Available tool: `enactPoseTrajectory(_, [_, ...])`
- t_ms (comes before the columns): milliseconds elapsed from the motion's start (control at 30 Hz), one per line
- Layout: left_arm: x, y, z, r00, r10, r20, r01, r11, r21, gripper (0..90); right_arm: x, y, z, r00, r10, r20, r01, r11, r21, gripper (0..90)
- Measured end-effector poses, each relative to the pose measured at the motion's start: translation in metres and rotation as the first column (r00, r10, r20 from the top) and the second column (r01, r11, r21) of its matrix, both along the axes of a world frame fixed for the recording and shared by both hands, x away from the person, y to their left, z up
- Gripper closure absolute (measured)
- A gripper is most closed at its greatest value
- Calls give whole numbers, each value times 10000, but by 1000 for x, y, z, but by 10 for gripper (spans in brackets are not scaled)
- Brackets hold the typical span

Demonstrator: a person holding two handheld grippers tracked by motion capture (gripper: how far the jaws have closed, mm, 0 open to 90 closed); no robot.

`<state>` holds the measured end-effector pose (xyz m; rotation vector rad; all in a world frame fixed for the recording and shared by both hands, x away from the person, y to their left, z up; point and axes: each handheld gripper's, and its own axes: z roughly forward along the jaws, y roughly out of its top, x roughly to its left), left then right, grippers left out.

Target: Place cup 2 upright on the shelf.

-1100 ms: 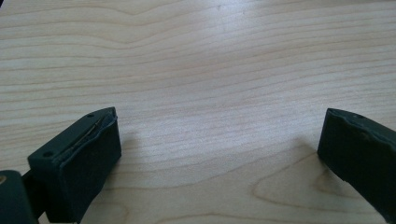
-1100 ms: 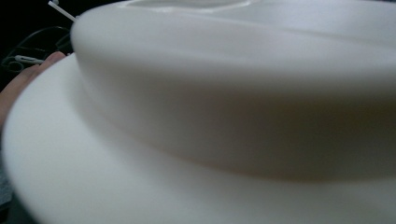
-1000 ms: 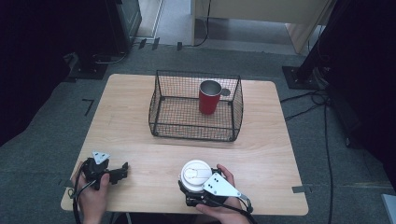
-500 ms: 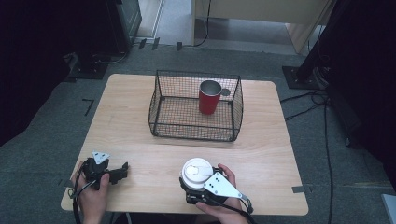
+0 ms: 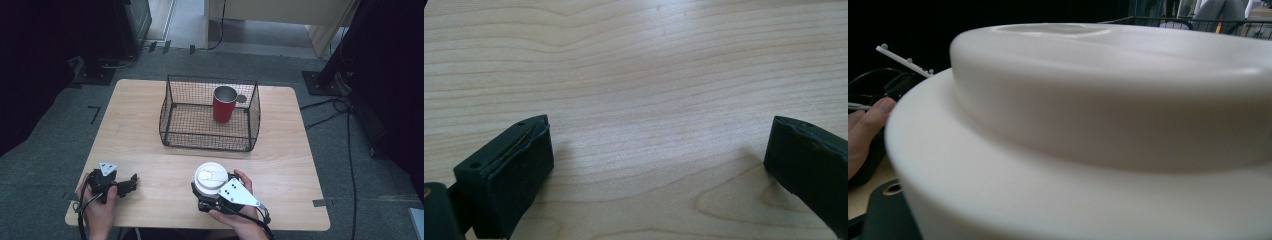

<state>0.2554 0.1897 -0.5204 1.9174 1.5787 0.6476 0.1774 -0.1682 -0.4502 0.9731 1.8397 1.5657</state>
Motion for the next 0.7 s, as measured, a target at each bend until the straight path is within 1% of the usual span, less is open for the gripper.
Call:
enactPoseTrajectory(167, [0, 0, 0, 10000, 2, 0, -2, 10000, 4, 0, 6, 2, 11, 9999, -54, 150, 53, 10000, 76, 155])
enactPoseTrajectory(367, [0, 0, 0, 10000, 6, 1, -6, 10000, -8, 0, 13, 6, 23, 9991, -76, 408, 75, 10000, 29, 155])
enactPoseTrajectory(567, [0, 0, 0, 10000, 3, -10, -3, 10000, -8, 0, 22, 11, 35, 9974, -185, 696, 176, 9998, 127, 155])
enactPoseTrajectory(667, [0, 0, 0, 10000, 6, -21, -6, 10000, -5, 0, 28, 15, 44, 9959, -295, 853, 281, 9994, 177, 155])
enactPoseTrajectory(700, [0, 0, 0, 10000, 9, -17, -9, 10000, -9, 0, 28, 15, 44, 9959, -295, 853, 281, 9994, 177, 155])
